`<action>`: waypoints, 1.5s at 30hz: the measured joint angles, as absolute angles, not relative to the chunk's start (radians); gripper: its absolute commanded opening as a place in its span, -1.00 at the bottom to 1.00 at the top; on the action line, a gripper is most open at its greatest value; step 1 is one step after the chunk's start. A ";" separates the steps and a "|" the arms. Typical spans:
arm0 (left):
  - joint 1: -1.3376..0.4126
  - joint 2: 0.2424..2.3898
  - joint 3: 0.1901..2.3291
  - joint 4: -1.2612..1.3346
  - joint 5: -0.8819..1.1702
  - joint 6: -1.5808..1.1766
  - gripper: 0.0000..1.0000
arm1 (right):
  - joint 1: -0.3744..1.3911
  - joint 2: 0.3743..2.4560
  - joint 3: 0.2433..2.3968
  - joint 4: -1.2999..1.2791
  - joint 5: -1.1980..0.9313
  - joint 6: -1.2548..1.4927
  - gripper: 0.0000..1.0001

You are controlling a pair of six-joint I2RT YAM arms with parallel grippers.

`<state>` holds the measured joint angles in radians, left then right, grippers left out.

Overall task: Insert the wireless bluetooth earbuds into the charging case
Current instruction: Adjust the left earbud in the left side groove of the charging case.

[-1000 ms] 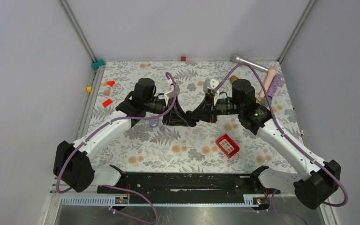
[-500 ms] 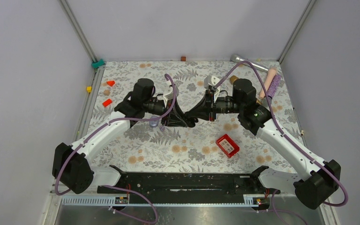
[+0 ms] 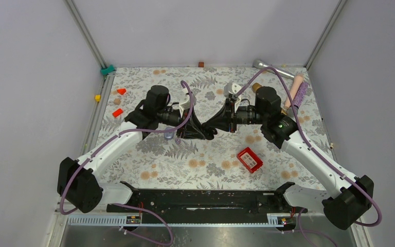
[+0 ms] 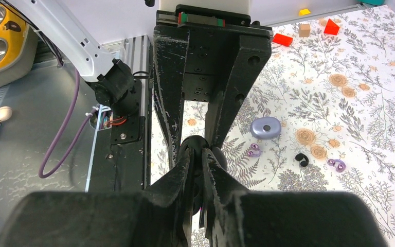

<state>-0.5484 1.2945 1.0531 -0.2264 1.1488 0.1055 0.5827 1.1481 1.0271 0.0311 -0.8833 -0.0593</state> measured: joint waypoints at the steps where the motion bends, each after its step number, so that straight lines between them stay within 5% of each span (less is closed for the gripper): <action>1: -0.548 1.295 1.054 -0.229 1.149 0.105 -1.00 | 0.583 1.148 1.027 0.030 -0.883 -0.064 -0.74; 28: -0.542 1.289 1.054 -0.241 1.148 0.104 -1.00 | 0.614 1.176 1.011 0.020 -0.881 -0.097 -0.72; 37: -0.535 1.285 1.054 -0.247 1.142 0.104 -1.00 | 0.628 1.182 1.013 0.014 -0.886 -0.101 -0.10; 45: -0.535 1.282 1.054 -0.236 1.148 0.104 -1.00 | 0.628 1.143 1.075 -0.099 -0.892 -0.098 0.02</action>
<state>-0.5354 1.2816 1.0542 -0.2359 1.1481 0.1040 0.6277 1.1435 1.0752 -0.0986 -0.8925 -0.0978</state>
